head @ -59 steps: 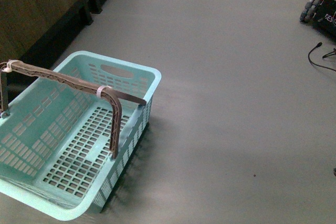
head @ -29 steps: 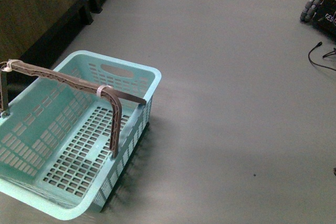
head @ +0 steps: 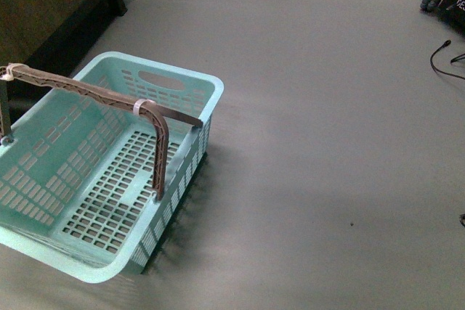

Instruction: Pick lemon and mango into basket

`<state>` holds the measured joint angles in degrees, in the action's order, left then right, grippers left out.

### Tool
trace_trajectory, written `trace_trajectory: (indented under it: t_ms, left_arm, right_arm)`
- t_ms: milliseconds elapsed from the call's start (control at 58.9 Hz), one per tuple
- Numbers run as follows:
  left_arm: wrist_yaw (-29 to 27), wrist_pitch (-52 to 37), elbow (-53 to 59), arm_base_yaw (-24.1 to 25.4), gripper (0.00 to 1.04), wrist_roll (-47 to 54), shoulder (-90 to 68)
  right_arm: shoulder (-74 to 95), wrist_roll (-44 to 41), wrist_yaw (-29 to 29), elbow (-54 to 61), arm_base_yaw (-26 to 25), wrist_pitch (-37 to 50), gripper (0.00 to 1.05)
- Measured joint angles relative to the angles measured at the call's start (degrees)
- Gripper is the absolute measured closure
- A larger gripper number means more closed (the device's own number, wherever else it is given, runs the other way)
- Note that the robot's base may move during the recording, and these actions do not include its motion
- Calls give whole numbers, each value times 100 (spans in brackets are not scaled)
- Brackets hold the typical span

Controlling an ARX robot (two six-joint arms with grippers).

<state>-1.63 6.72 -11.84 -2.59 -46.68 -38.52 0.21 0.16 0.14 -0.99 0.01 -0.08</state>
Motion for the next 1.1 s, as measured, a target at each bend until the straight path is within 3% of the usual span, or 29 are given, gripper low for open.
trace_trajectory:
  t_ms: [221,424,764,1103]
  left_arm:
    - [20,-1923,-577,-173,7,-1071,-2492]
    - [4,-2699,-1154,-175,7,-1674,-4085]
    - [-35,-3429,-2258,-192,7,-2201,-6262]
    - [-31,-3305,-4089,-295,7,-2459,-8091]
  right_arm:
    - [0,0,0,0,0,0,9]
    - [0,0,0,0,0,0,9]
    - [0,0,0,0,0,0,9]
    - [0,0,0,0,0,0,9]
